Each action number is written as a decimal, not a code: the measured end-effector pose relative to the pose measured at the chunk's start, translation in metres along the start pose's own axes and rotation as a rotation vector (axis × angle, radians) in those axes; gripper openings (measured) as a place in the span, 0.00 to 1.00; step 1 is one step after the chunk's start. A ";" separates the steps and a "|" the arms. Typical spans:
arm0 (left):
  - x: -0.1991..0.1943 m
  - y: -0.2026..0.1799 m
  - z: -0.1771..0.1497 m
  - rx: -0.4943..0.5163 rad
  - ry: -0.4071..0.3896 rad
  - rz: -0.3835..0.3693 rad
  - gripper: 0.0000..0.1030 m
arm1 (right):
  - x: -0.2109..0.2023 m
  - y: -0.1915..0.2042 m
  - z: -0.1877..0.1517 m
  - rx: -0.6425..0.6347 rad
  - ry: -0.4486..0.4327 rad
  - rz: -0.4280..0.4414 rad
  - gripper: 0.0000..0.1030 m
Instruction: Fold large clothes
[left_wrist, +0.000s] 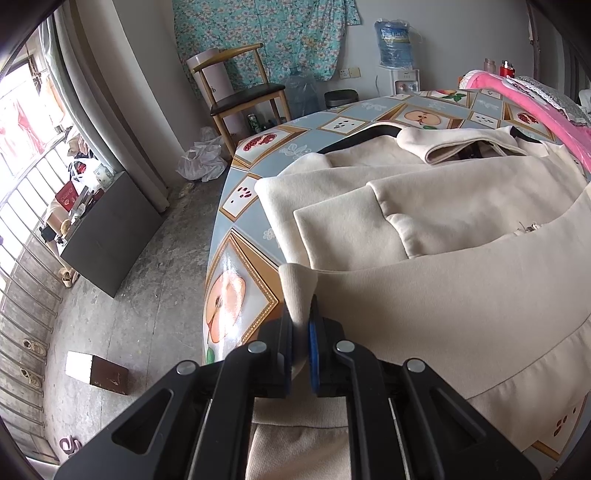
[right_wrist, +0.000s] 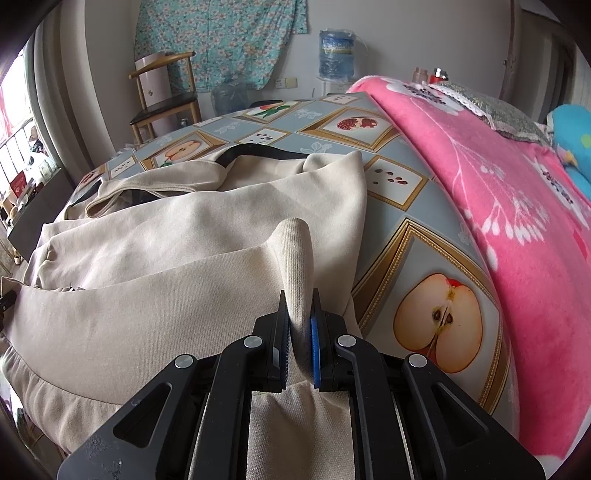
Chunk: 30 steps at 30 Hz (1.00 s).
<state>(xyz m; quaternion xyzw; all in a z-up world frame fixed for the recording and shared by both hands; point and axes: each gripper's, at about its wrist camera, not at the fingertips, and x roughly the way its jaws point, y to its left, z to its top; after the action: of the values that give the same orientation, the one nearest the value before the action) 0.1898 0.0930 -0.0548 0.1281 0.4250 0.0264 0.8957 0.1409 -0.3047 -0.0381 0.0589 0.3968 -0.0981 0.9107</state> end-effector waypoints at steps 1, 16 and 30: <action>-0.001 -0.001 0.000 0.003 -0.004 0.003 0.07 | 0.000 0.000 0.000 -0.001 -0.001 -0.001 0.08; -0.099 0.020 0.037 -0.017 -0.276 0.013 0.07 | -0.098 -0.015 0.030 0.009 -0.243 0.016 0.05; 0.031 0.041 0.192 -0.056 -0.127 -0.120 0.07 | 0.030 -0.002 0.178 -0.071 -0.163 0.054 0.05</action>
<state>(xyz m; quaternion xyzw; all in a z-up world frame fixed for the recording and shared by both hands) 0.3597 0.0977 0.0483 0.0789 0.3735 -0.0235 0.9240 0.2868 -0.3433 0.0601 0.0290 0.3229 -0.0638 0.9438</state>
